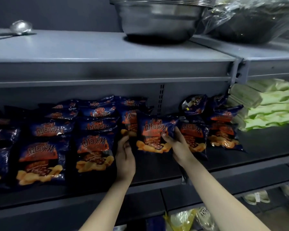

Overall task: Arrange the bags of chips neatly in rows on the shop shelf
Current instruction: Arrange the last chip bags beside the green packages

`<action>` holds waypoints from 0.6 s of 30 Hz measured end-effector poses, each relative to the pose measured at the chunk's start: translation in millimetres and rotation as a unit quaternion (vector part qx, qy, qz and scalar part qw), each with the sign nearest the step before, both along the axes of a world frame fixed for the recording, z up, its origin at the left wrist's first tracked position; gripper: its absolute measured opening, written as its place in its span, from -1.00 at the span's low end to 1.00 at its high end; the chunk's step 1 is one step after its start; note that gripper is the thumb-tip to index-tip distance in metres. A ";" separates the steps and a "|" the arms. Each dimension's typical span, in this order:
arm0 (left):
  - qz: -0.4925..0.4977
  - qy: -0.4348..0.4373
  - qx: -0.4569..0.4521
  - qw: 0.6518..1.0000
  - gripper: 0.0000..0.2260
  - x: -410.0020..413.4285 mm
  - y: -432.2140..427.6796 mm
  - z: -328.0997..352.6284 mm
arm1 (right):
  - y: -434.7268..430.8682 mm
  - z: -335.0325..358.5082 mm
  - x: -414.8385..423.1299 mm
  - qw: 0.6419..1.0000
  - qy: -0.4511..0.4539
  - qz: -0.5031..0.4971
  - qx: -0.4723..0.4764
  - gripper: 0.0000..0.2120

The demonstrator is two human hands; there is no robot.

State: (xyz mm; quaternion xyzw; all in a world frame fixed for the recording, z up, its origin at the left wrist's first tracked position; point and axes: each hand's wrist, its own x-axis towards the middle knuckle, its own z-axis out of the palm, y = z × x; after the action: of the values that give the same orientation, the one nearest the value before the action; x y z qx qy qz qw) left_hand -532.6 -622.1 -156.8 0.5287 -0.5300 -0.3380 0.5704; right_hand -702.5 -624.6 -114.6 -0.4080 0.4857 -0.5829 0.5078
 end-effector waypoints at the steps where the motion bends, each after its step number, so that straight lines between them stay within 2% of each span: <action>1: -0.014 0.003 0.001 1.000 -0.71 -0.6 1.9 0.6 | 2.1 -4.8 4.4 0.999 0.029 0.020 -0.001 -0.67; 4: -0.058 -0.038 0.038 0.997 -0.57 -4.8 1.9 3.0 | 5.0 -14.3 14.3 0.995 0.079 0.065 -0.013 -0.68; 8: -0.057 -0.088 0.035 0.994 -0.38 -4.1 -2.7 -1.5 | 9.1 -28.2 19.9 0.996 0.080 0.034 -0.016 -0.65; 11: -0.038 -0.115 0.027 0.992 -0.42 -6.2 -3.4 -3.5 | 16.7 -36.8 21.7 0.991 0.129 0.004 -0.023 -0.64; 16: -0.017 -0.104 0.000 0.994 -0.45 -5.7 -2.0 -0.8 | 19.3 -40.5 24.2 0.981 0.192 0.008 -0.021 -0.38; 18: -0.010 -0.097 -0.009 0.995 -0.44 -4.8 -1.6 -0.8 | 19.4 -41.8 23.8 0.979 0.202 0.017 -0.024 -0.35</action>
State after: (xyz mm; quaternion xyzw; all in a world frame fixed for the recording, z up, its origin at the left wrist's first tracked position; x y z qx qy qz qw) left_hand -537.4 -623.7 -157.5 0.5483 -0.5916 -0.2859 0.5173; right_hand -678.8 -605.2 -156.4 -0.5376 0.5570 -0.4914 0.3991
